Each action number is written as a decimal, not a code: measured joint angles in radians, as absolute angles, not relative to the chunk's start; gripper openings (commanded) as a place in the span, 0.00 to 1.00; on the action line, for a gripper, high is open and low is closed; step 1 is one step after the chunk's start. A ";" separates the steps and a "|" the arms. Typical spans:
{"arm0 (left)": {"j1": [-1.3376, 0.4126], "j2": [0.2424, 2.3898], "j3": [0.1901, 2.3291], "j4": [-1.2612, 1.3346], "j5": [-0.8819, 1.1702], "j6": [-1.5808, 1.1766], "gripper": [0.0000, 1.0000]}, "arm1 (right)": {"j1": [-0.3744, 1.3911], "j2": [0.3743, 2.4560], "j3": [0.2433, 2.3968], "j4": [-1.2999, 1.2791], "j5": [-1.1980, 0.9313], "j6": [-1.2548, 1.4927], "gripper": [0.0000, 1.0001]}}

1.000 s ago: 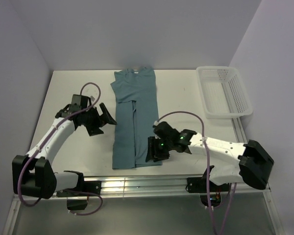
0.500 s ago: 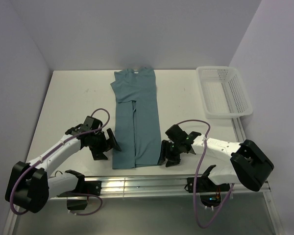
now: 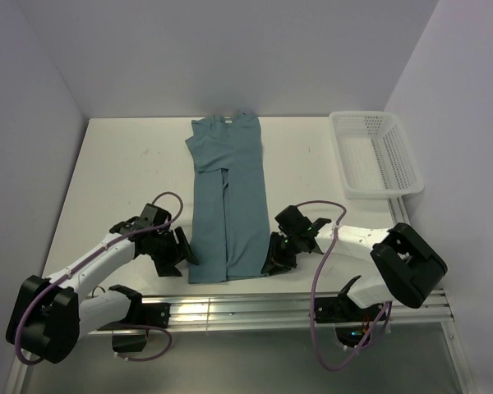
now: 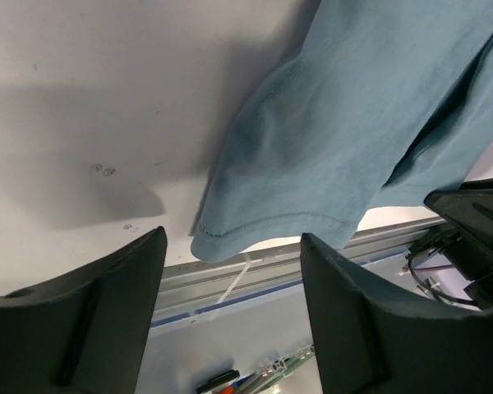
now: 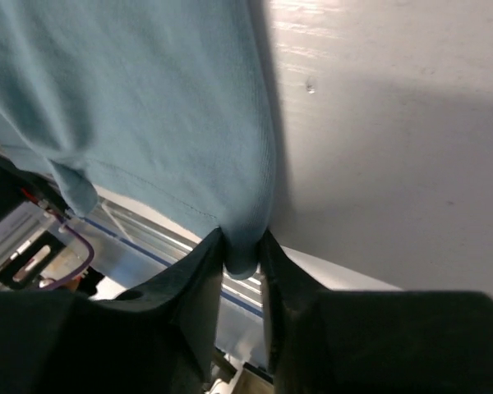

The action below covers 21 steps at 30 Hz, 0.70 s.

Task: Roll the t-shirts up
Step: Fold the tshirt, then roll the tshirt

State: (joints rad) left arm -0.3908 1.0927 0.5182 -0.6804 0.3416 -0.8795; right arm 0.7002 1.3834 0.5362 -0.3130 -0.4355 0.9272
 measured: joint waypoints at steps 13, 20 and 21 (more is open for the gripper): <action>-0.441 1.074 0.449 -0.674 0.342 -0.921 0.55 | 0.682 1.414 0.544 -0.313 -0.453 0.904 0.09; -0.475 1.069 0.405 -0.619 0.360 -0.984 0.45 | 0.680 1.416 0.544 -0.313 -0.458 0.894 0.08; -0.479 1.069 0.401 -0.607 0.364 -0.992 0.45 | 0.680 1.416 0.544 -0.313 -0.459 0.892 0.07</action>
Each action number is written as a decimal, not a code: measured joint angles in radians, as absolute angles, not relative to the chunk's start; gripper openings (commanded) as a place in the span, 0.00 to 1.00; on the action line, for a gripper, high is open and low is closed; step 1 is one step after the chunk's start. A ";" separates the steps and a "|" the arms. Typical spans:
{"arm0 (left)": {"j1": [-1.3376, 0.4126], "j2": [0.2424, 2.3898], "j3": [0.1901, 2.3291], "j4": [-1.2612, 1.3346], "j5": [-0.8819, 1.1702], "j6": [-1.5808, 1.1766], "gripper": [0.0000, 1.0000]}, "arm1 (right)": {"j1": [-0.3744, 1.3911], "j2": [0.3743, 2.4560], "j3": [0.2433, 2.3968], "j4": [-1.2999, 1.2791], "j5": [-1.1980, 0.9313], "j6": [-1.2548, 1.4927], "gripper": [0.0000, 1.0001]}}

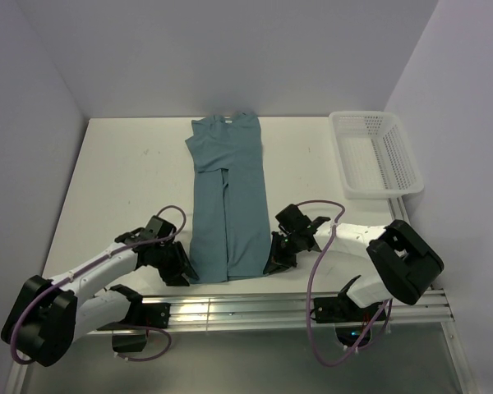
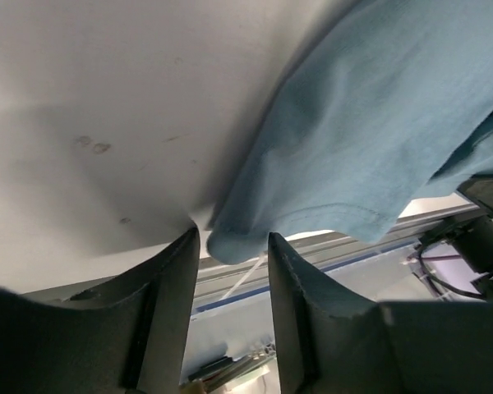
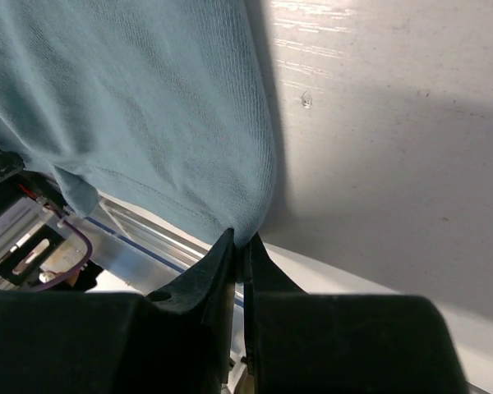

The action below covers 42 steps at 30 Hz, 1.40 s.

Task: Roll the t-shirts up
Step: Roll the tshirt

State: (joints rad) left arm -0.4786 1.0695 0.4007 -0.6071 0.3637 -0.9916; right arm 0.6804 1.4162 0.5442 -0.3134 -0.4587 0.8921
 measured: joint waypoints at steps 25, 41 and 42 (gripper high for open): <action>-0.566 1.233 0.677 -0.759 0.367 -1.116 0.00 | 0.672 1.448 0.891 -0.815 -0.389 0.784 0.00; -0.434 1.375 0.944 -0.868 0.341 -1.059 0.00 | 0.484 1.584 1.078 -0.928 -0.413 0.675 0.00; -0.427 1.388 0.958 -0.870 0.339 -1.058 0.00 | 0.478 1.598 1.099 -0.931 -0.413 0.667 0.00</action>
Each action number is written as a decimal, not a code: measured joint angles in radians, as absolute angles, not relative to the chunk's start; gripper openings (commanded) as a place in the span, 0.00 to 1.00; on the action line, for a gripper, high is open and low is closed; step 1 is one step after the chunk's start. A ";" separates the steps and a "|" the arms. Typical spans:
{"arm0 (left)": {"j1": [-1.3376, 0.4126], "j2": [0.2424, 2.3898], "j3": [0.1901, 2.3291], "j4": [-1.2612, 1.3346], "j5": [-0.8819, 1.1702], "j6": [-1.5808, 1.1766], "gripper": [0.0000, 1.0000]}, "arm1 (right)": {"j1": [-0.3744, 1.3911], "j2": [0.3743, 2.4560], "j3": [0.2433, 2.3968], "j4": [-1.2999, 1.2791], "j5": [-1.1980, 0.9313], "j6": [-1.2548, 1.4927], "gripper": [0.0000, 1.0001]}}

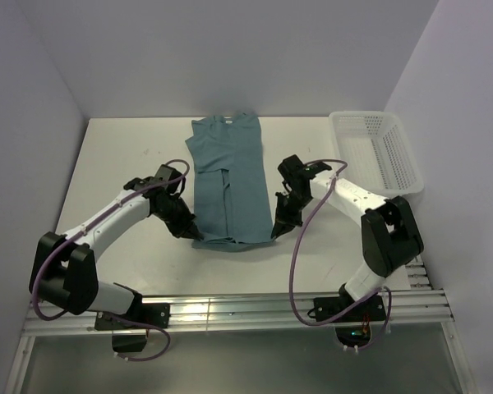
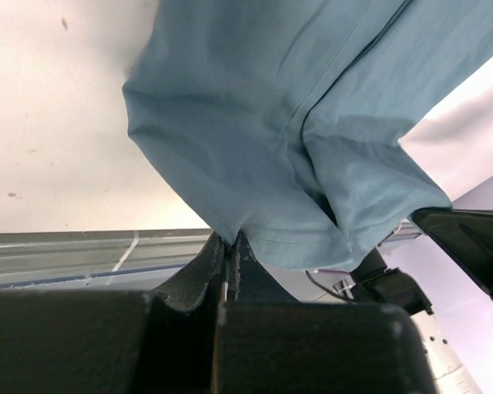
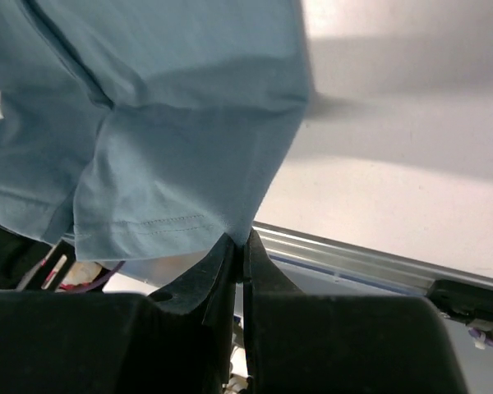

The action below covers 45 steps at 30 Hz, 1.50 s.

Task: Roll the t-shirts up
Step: Roll the tshirt

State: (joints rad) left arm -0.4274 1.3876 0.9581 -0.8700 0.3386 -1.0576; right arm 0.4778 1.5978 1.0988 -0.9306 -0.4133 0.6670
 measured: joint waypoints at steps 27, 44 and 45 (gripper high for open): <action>-0.324 1.602 1.063 -0.782 0.282 -1.006 0.00 | 0.394 1.907 1.413 -0.974 -0.429 0.589 0.00; -0.307 1.667 1.131 -0.690 0.258 -0.990 0.58 | 0.355 2.002 1.481 -0.927 -0.429 0.621 0.48; -0.307 1.669 1.138 -0.684 0.255 -0.986 0.63 | 0.350 2.002 1.486 -0.923 -0.430 0.633 0.52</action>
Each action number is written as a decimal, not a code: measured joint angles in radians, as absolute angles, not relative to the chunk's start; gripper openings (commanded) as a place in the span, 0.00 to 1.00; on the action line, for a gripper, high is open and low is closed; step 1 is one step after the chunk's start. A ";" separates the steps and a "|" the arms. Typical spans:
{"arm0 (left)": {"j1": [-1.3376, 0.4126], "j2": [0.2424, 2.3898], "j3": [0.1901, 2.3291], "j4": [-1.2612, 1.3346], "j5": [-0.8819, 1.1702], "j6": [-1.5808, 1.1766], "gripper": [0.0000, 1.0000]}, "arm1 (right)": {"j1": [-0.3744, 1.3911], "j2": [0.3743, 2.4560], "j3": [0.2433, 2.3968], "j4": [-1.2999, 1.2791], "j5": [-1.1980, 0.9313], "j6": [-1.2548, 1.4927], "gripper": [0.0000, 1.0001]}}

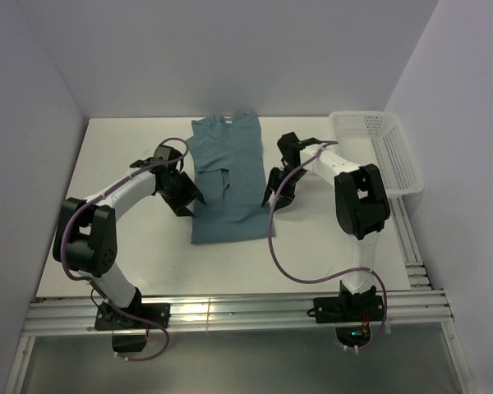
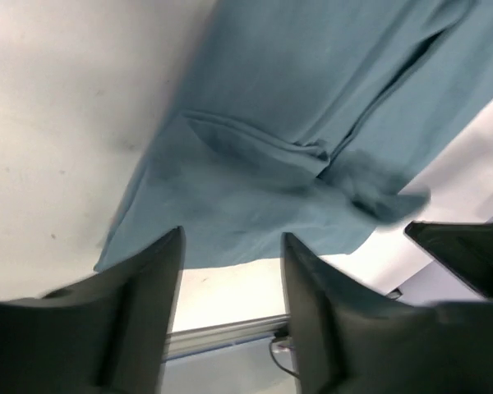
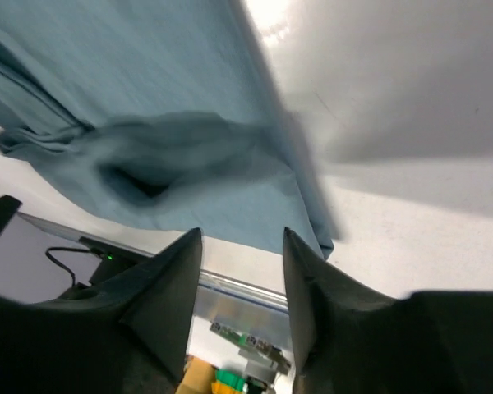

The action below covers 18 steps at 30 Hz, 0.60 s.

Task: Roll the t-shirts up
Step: Roll the tshirt

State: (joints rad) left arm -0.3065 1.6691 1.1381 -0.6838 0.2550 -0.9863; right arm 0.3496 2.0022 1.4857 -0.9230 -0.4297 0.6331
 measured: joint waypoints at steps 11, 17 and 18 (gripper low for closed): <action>-0.285 1.613 1.134 -0.644 0.247 -0.983 0.69 | 0.339 1.827 1.380 -0.738 -0.427 0.661 0.50; -0.286 1.393 0.878 -0.541 0.268 -0.931 0.80 | 0.339 1.639 1.102 -0.619 -0.456 0.612 0.67; -0.286 1.367 0.822 -0.531 0.272 -0.929 0.80 | 0.339 1.624 1.047 -0.595 -0.462 0.608 0.68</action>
State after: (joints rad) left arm -0.2859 1.3666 0.8219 -0.5312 0.2722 -0.9287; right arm 0.3393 1.6238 1.0473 -0.5953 -0.4618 0.6083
